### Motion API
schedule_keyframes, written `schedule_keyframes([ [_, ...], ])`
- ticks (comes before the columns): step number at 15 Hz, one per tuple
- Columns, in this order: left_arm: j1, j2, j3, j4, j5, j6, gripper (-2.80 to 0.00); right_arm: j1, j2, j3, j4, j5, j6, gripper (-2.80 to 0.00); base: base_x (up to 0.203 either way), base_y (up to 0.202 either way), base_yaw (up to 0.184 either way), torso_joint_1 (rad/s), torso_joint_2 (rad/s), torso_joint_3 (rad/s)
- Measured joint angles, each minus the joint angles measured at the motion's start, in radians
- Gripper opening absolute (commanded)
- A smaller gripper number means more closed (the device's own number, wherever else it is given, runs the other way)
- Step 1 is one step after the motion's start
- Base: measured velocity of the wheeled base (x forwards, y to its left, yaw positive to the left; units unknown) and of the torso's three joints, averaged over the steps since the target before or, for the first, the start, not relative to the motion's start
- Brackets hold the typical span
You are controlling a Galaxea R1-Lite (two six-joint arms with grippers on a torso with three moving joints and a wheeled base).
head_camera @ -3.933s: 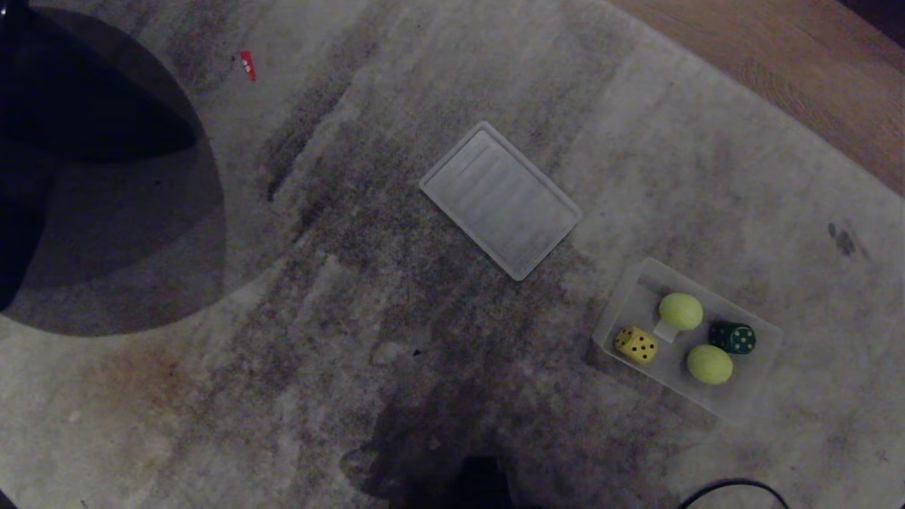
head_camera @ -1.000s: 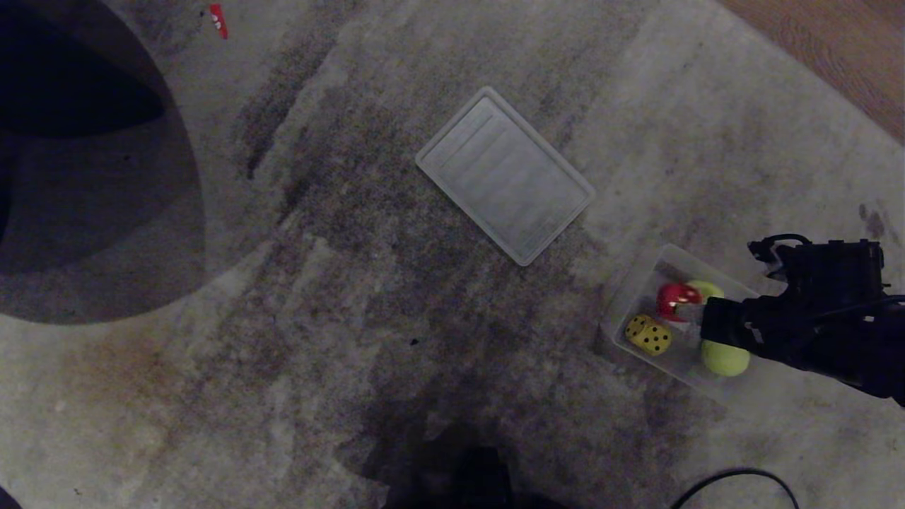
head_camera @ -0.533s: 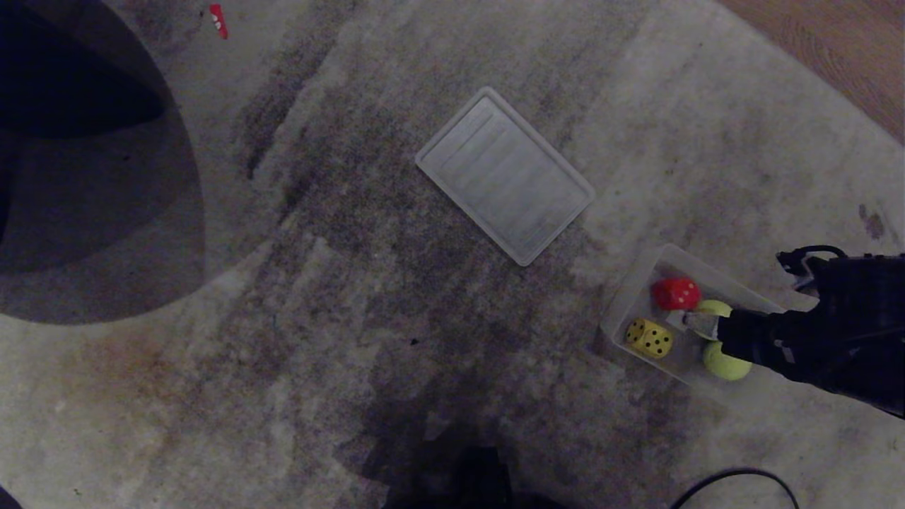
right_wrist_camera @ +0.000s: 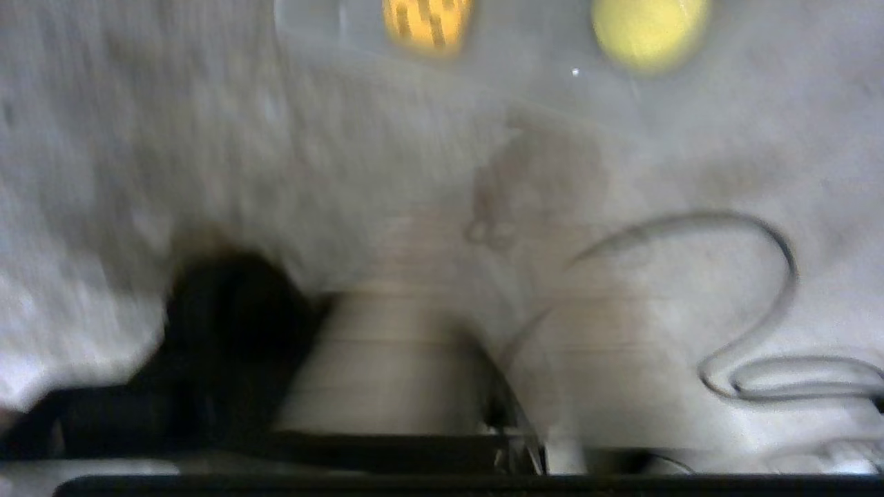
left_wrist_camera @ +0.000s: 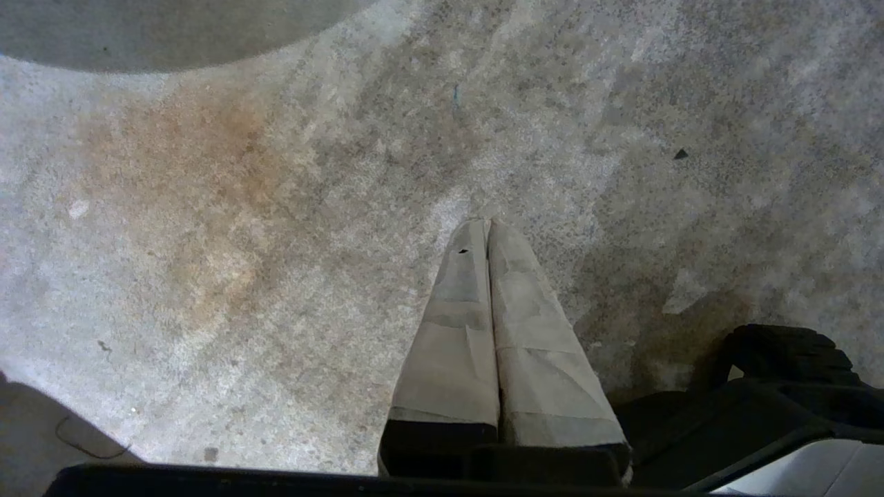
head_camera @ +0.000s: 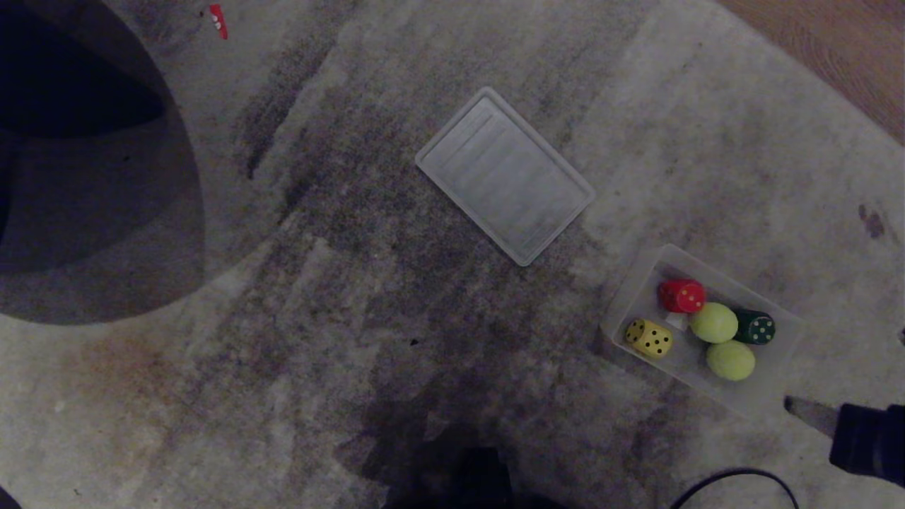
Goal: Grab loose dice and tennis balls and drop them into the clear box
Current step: Pick up toys out of the box
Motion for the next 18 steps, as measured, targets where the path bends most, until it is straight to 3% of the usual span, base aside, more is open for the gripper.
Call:
schedule_keyframes([
  [6,0.000,0.000,0.000,0.000,0.000,0.000,-2.80,-0.005,-0.567,0.110,0.391,-0.010,-0.051,-2.80,0.000,0.000,0.000,0.000,0.00,0.000],
  [8,0.000,0.000,0.000,0.000,0.000,0.000,-2.80,-0.019,-0.694,0.143,0.460,-0.032,-0.060,-2.80,0.000,0.000,0.000,0.000,0.00,0.000],
  [13,0.000,0.000,0.000,0.000,0.000,0.000,-2.80,-0.055,-0.945,0.174,0.439,0.006,-0.077,-2.80,0.000,0.000,0.000,0.000,0.00,0.000],
  [16,0.000,0.000,0.000,0.000,0.000,0.000,-2.80,-0.061,-1.011,0.242,0.262,-0.031,-0.138,-2.80,0.000,0.000,0.000,0.000,0.00,0.000],
  [18,0.000,0.000,0.000,0.000,0.000,0.000,-2.80,-0.061,-1.027,0.256,0.263,-0.016,-0.198,-2.80,0.000,0.000,0.000,0.000,0.00,0.000],
])
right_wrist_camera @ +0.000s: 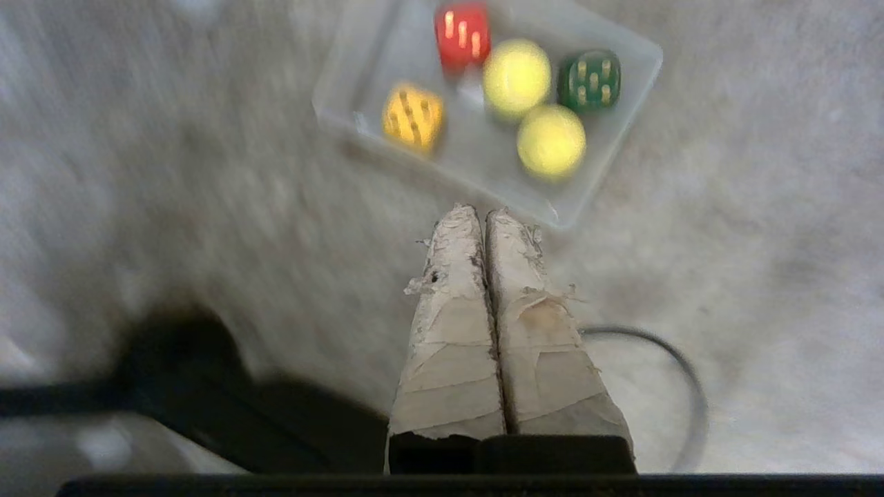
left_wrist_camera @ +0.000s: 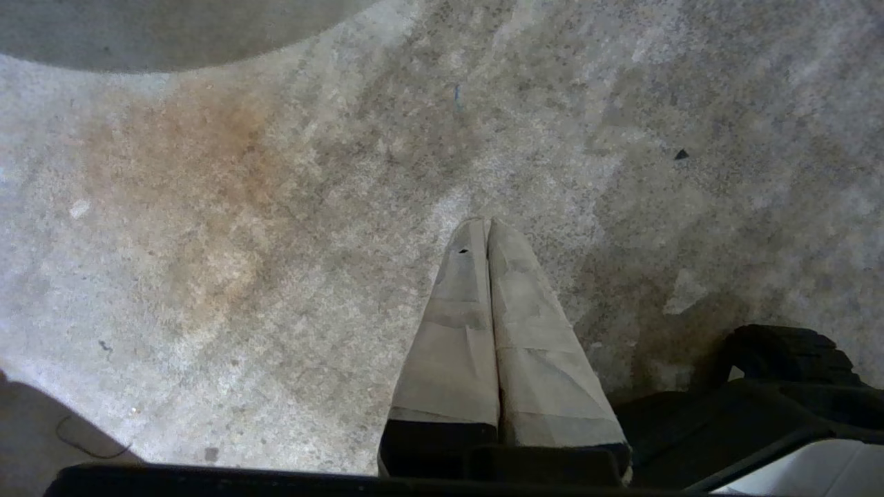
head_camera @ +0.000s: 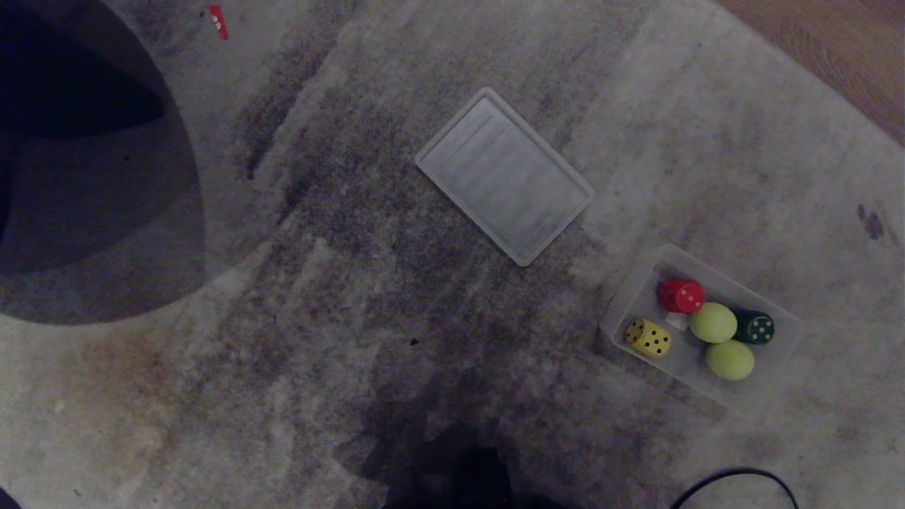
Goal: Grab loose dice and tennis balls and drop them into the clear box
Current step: Pick up toys out of the box
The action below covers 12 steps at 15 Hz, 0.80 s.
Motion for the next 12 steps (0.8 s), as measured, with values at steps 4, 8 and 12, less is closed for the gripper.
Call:
schedule_keyframes([
  [4,0.000,0.000,0.000,0.000,0.000,0.000,-2.80,0.001,-0.010,0.003,0.005,0.041,-0.052,-2.80,0.000,0.000,0.000,0.000,0.00,0.000],
  [8,0.000,0.000,0.000,0.000,0.000,0.000,-2.80,0.000,-0.012,0.004,0.003,0.039,-0.049,-2.80,0.000,0.000,0.000,0.000,0.00,0.000],
  [12,0.000,0.000,0.000,0.000,-0.005,0.009,-2.80,-0.001,-0.013,0.004,0.002,0.041,-0.052,-2.80,0.000,0.000,0.000,0.000,0.00,0.000],
])
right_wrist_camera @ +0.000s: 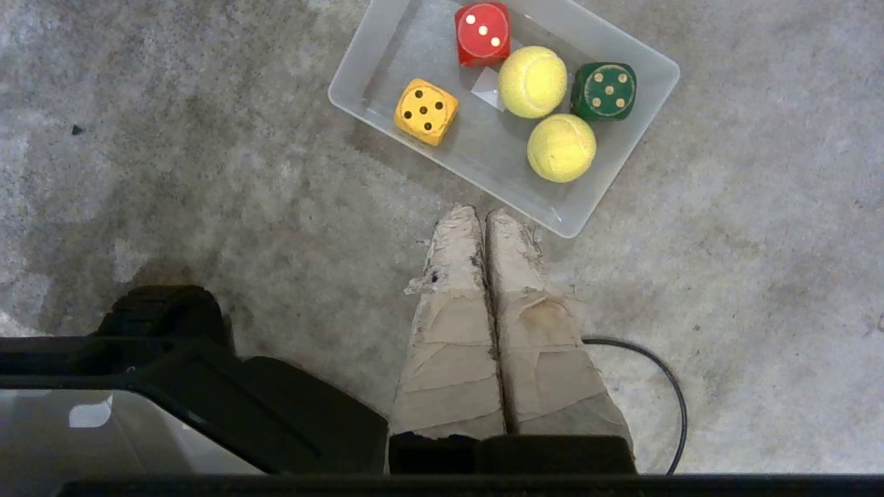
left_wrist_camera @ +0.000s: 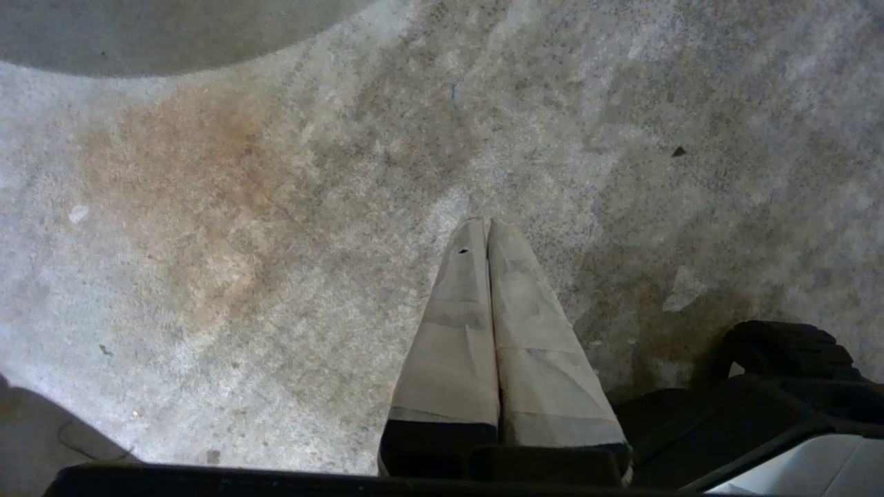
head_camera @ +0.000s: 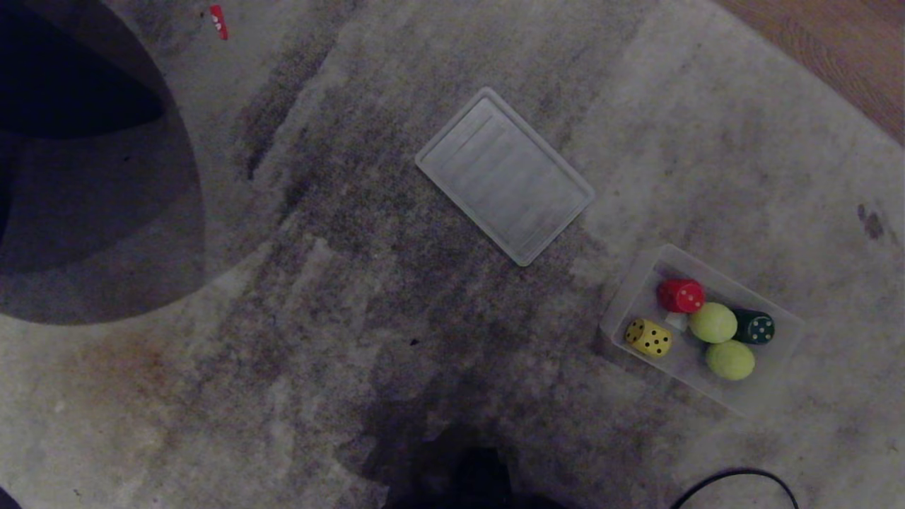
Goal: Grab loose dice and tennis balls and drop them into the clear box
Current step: Pick up toys out of the box
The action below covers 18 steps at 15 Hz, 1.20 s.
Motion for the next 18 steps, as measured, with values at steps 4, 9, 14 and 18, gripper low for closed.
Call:
schedule_keyframes([
  [4,0.000,0.000,0.000,0.000,0.002,-0.003,-2.80,0.001,0.000,0.000,0.002,-0.002,0.004,-2.80,0.000,0.000,0.000,0.000,0.00,0.000],
  [9,0.000,0.000,0.000,0.000,0.002,-0.001,-2.80,0.002,0.001,0.000,0.011,-0.003,0.004,-2.80,0.000,0.000,0.000,0.002,0.00,0.051],
  [14,0.000,0.000,0.000,0.000,0.005,-0.015,-2.80,0.001,0.002,0.000,0.011,-0.003,0.005,-2.80,0.000,0.000,0.000,0.004,0.00,0.195],
  [18,0.000,0.000,0.000,0.000,0.005,-0.017,-2.80,0.001,0.002,0.000,0.011,-0.003,0.005,-2.80,0.000,0.000,0.000,0.002,0.00,0.202],
])
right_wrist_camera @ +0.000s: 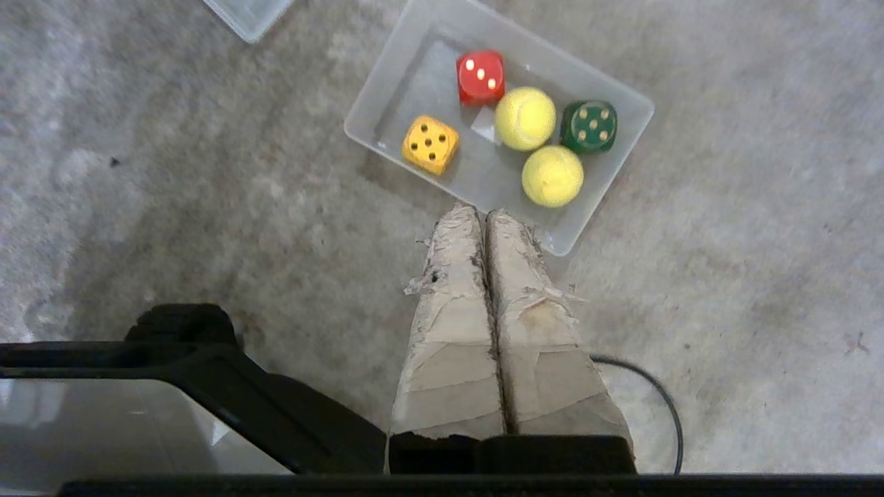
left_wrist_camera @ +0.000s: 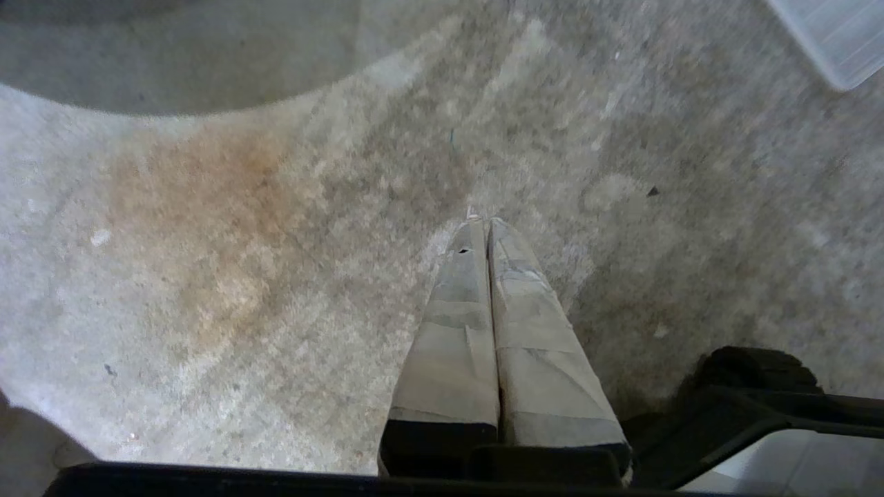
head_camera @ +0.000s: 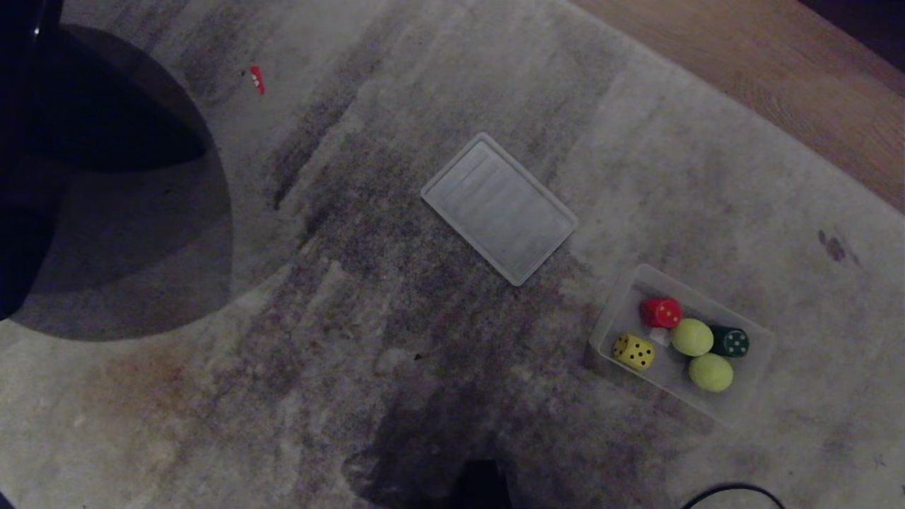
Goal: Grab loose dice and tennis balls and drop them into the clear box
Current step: Pick up toys out of the box
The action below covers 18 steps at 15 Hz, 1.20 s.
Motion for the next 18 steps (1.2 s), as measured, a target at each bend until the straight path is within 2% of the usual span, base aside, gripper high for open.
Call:
schedule_keyframes([
  [18,0.000,0.000,0.000,0.000,0.000,0.000,-2.80,-0.001,0.000,0.000,-0.010,0.002,0.003,-2.80,0.000,0.000,0.000,0.002,0.00,0.203],
])
